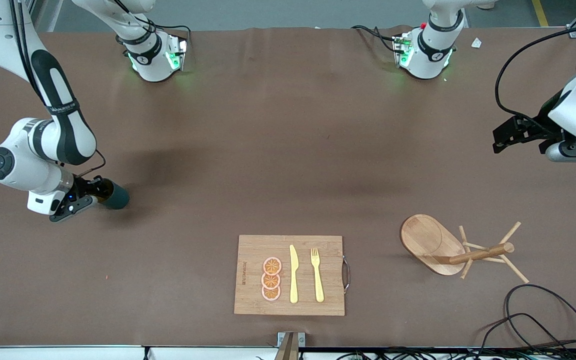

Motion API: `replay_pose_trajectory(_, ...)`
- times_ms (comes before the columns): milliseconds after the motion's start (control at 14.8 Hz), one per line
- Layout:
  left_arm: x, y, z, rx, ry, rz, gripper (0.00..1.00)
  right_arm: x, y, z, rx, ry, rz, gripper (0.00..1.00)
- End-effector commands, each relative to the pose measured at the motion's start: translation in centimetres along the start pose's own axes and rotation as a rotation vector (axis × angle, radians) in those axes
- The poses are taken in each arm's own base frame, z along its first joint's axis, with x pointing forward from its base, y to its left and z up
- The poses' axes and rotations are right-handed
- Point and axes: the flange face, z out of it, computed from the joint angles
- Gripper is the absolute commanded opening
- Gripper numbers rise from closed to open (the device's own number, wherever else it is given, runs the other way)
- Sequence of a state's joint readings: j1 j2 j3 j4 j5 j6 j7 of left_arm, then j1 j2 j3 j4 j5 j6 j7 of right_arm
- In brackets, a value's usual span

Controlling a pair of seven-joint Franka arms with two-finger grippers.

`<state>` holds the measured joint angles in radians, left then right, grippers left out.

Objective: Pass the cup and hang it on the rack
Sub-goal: 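Lower the right gripper and grasp the teal mug rim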

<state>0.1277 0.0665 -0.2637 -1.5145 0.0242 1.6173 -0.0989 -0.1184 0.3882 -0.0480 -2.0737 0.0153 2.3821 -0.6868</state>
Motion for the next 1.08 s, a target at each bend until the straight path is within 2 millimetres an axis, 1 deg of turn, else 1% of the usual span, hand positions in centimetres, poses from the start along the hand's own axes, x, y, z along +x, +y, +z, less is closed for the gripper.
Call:
replay_pose_trajectory(0, -0.5, 0.0, -1.0, -0.008, 0.013, -0.005, 1.0, 0.3, -0.1, -0.7, -0.004, 0.011, -0.011, 0.0)
replay_pose_trajectory(136, -0.6, 0.1, -1.3, -0.008, 0.017, -0.002, 1.0, 0.7, -0.1, -1.6, 0.001, 0.005, -0.002, 0.0)
replay_pose_trajectory(203, -0.7, -0.1, -1.8, -0.007, 0.025, -0.005, 1.0, 1.3, -0.5, -2.4, 0.016, -0.013, 0.003, 0.0)
replay_pose_trajectory(271, -0.8, -0.1, -1.7, -0.007, 0.024, -0.004, 1.0, 1.7, -0.7, -3.3, 0.034, -0.037, 0.045, 0.0)
replay_pose_trajectory(407, -0.8, -0.1, -1.7, -0.007, 0.019, -0.005, 1.0, 3.0, -2.8, -5.8, 0.046, -0.065, 0.114, 0.0)
replay_pose_trajectory(542, -0.7, -0.1, -1.7, -0.008, 0.02, -0.008, 1.0, 4.2, -5.8, -7.5, 0.043, -0.076, 0.194, 0.0)
replay_pose_trajectory(610, -0.6, -0.1, -1.6, -0.008, 0.022, -0.01, 1.0, 5.2, -8.2, -8.2, 0.056, -0.075, 0.237, 0.0)
replay_pose_trajectory(678, -0.6, -0.1, -1.5, -0.008, 0.017, -0.01, 1.0, 6.0, -10.3, -8.8, 0.082, -0.074, 0.278, 0.0)
replay_pose_trajectory(814, -0.6, -0.2, -1.5, -0.006, 0.018, -0.011, 1.0, 7.0, -13.5, -9.5, 0.093, -0.077, 0.331, 0.0)
replay_pose_trajectory(881, -0.7, -0.2, -1.5, -0.006, 0.018, -0.011, 1.0, 7.8, -15.5, -10.0, 0.085, -0.075, 0.357, 0.0)
replay_pose_trajectory(1017, -0.7, -0.2, -1.6, -0.006, 0.019, -0.011, 1.0, 9.5, -20.6, -10.0, 0.068, -0.085, 0.423, 0.0)
